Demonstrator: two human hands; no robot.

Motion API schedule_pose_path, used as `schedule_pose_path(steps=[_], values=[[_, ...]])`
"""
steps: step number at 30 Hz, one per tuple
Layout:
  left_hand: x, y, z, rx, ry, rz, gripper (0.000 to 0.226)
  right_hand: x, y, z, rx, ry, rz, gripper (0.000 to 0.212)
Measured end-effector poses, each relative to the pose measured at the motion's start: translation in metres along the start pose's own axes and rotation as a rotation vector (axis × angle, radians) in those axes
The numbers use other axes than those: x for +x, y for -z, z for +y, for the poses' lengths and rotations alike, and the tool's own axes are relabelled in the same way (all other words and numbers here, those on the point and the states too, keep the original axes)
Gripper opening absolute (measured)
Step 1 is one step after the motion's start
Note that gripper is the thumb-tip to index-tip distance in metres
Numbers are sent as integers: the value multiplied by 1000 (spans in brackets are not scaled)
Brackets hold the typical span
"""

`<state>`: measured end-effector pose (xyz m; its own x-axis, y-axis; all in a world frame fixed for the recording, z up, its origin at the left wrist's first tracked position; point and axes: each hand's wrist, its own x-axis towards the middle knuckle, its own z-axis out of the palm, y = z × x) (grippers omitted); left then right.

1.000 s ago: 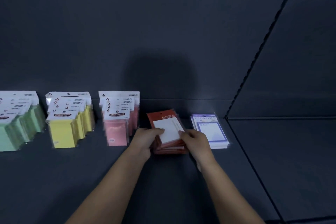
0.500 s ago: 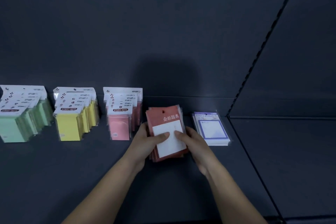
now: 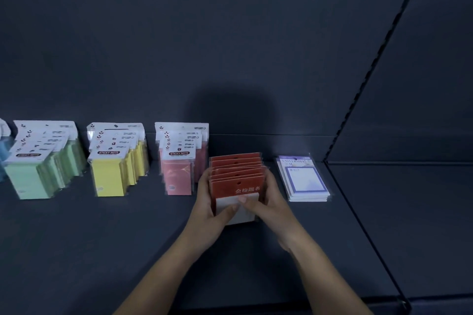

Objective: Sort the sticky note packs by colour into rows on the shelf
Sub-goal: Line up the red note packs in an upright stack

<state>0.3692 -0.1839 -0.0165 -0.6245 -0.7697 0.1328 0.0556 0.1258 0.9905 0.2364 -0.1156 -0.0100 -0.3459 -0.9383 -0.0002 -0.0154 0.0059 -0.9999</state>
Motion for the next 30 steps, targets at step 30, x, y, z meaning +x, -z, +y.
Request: schedule_pose_path(steps=[30], values=[[27,-16,33,-252,200,372,22,22,-38,-22,277,-70,526,18]])
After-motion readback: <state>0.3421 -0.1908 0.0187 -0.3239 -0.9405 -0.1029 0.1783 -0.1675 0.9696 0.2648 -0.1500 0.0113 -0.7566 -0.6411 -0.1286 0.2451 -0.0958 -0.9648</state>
